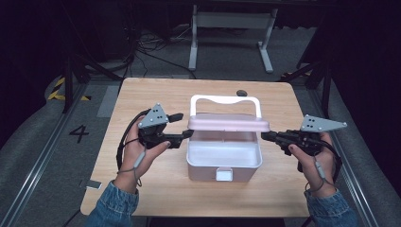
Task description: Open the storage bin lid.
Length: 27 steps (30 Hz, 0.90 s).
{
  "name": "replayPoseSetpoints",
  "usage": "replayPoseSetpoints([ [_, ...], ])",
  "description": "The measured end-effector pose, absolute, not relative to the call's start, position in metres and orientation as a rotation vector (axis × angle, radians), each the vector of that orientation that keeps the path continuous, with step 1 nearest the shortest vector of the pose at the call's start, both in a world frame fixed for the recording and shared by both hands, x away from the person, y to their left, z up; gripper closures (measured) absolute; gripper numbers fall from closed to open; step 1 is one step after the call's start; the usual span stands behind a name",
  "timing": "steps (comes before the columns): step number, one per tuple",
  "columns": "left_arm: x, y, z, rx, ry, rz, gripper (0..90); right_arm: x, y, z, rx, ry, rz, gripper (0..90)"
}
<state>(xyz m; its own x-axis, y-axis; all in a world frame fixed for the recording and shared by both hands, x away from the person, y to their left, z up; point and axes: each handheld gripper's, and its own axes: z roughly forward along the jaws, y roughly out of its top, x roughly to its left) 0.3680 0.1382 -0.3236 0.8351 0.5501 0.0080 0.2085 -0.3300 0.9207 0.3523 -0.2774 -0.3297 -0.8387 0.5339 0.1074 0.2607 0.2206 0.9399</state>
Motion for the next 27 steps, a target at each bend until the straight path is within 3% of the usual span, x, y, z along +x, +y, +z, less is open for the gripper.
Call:
replayPoseSetpoints([
  [27, 0.380, 0.103, -0.323, 1.898, 0.496, 0.404, 34.5, 0.355, -0.277, -0.332, 0.755, 2.266, 1.703, 90.0],
])
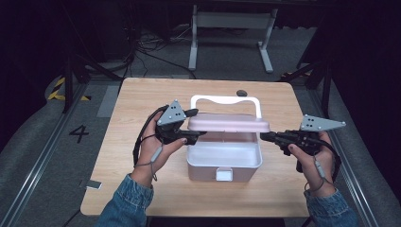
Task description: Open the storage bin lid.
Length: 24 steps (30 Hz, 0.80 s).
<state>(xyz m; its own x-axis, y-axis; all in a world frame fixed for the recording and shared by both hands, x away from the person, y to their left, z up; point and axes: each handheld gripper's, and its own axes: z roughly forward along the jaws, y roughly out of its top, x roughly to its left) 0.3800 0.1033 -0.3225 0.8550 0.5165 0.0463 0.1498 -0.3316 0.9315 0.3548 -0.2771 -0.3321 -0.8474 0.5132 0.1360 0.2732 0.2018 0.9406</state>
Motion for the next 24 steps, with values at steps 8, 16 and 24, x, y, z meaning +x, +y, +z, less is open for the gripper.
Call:
replayPoseSetpoints([
  [8, 0.382, 0.103, -0.322, 1.865, 0.505, 0.421, 39.4, 0.354, -0.280, -0.331, 0.766, 2.248, 1.708, 90.0],
  [16, 0.384, 0.103, -0.320, 1.864, 0.510, 0.432, 42.8, 0.353, -0.282, -0.332, 0.783, 2.248, 1.711, 84.5],
  [24, 0.392, 0.102, -0.311, 1.892, 0.512, 0.436, 47.7, 0.348, -0.292, -0.333, 0.815, 2.242, 1.698, 79.7],
])
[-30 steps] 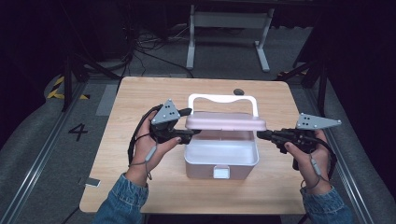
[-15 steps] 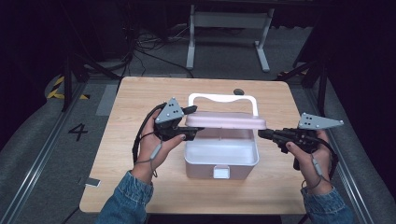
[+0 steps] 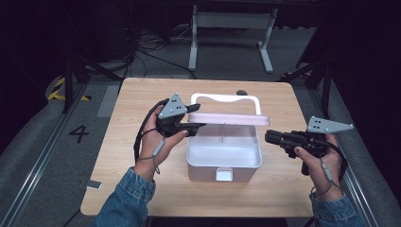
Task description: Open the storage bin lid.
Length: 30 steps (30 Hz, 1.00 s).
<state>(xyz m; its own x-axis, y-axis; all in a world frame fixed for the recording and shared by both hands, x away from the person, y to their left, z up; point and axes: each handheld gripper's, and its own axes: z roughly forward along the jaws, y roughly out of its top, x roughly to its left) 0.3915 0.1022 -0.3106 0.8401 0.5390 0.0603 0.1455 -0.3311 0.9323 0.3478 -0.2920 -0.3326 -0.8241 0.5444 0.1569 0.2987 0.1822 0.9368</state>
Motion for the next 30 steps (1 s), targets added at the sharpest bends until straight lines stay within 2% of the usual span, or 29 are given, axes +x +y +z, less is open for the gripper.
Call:
replayPoseSetpoints([
  [19, 0.418, 0.107, -0.301, 1.861, 0.546, 0.390, 59.8, 0.336, -0.311, -0.336, 0.888, 2.200, 1.673, 79.5],
  [30, 0.438, 0.107, -0.299, 1.845, 0.583, 0.380, 61.4, 0.335, -0.313, -0.337, 0.896, 2.197, 1.674, 79.5],
])
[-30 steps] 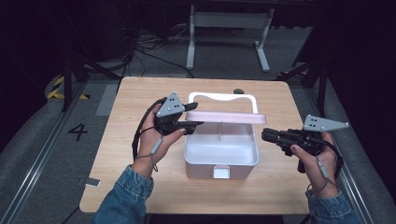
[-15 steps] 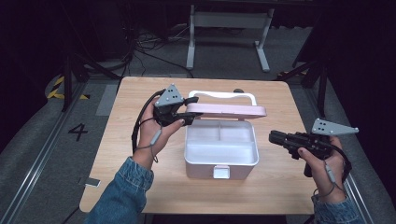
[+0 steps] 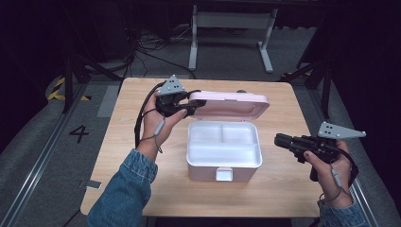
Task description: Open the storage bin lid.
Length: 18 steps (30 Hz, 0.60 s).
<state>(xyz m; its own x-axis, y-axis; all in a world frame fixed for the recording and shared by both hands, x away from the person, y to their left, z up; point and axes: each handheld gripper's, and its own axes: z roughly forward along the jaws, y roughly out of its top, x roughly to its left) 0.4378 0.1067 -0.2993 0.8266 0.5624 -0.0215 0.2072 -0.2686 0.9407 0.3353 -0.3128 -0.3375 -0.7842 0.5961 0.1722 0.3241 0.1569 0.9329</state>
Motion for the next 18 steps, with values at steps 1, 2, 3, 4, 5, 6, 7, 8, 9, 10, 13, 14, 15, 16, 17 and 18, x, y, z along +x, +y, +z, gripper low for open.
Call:
replayPoseSetpoints([
  [1, 0.441, 0.106, -0.299, 1.841, 0.587, 0.384, 61.4, 0.335, -0.313, -0.338, 0.897, 2.196, 1.674, 79.6],
  [2, 0.441, 0.106, -0.299, 1.841, 0.587, 0.384, 61.5, 0.335, -0.313, -0.338, 0.900, 2.198, 1.672, 79.6],
  [3, 0.445, 0.106, -0.300, 1.834, 0.595, 0.386, 61.6, 0.335, -0.313, -0.338, 0.900, 2.198, 1.672, 79.6],
  [4, 0.447, 0.106, -0.301, 1.826, 0.603, 0.384, 61.6, 0.335, -0.313, -0.338, 0.899, 2.199, 1.672, 79.5],
  [5, 0.447, 0.106, -0.301, 1.826, 0.603, 0.384, 61.6, 0.335, -0.313, -0.338, 0.899, 2.199, 1.672, 79.5],
  [6, 0.449, 0.106, -0.302, 1.818, 0.608, 0.381, 61.6, 0.335, -0.313, -0.338, 0.899, 2.199, 1.671, 79.6],
  [7, 0.451, 0.106, -0.303, 1.813, 0.613, 0.379, 61.7, 0.335, -0.313, -0.338, 0.901, 2.199, 1.671, 79.6],
  [8, 0.452, 0.106, -0.304, 1.809, 0.617, 0.382, 61.7, 0.335, -0.313, -0.338, 0.900, 2.199, 1.671, 79.5],
  [9, 0.454, 0.106, -0.305, 1.805, 0.623, 0.382, 61.7, 0.335, -0.313, -0.338, 0.898, 2.199, 1.671, 79.5],
  [10, 0.456, 0.106, -0.306, 1.804, 0.632, 0.381, 61.6, 0.335, -0.313, -0.338, 0.900, 2.200, 1.671, 79.6],
  [13, 0.461, 0.105, -0.310, 1.798, 0.645, 0.385, 61.4, 0.335, -0.313, -0.338, 0.904, 2.202, 1.670, 79.5],
  [14, 0.463, 0.105, -0.311, 1.801, 0.647, 0.389, 61.4, 0.335, -0.313, -0.339, 0.903, 2.204, 1.670, 79.5],
  [15, 0.464, 0.105, -0.312, 1.805, 0.648, 0.392, 61.9, 0.335, -0.313, -0.339, 0.903, 2.207, 1.668, 79.5],
  [16, 0.467, 0.105, -0.314, 1.813, 0.645, 0.399, 62.4, 0.335, -0.313, -0.339, 0.904, 2.205, 1.670, 79.5],
  [17, 0.468, 0.105, -0.315, 1.820, 0.646, 0.399, 62.4, 0.335, -0.313, -0.339, 0.905, 2.206, 1.670, 79.5],
  [18, 0.470, 0.105, -0.317, 1.821, 0.652, 0.391, 62.5, 0.335, -0.313, -0.339, 0.906, 2.206, 1.670, 79.5],
])
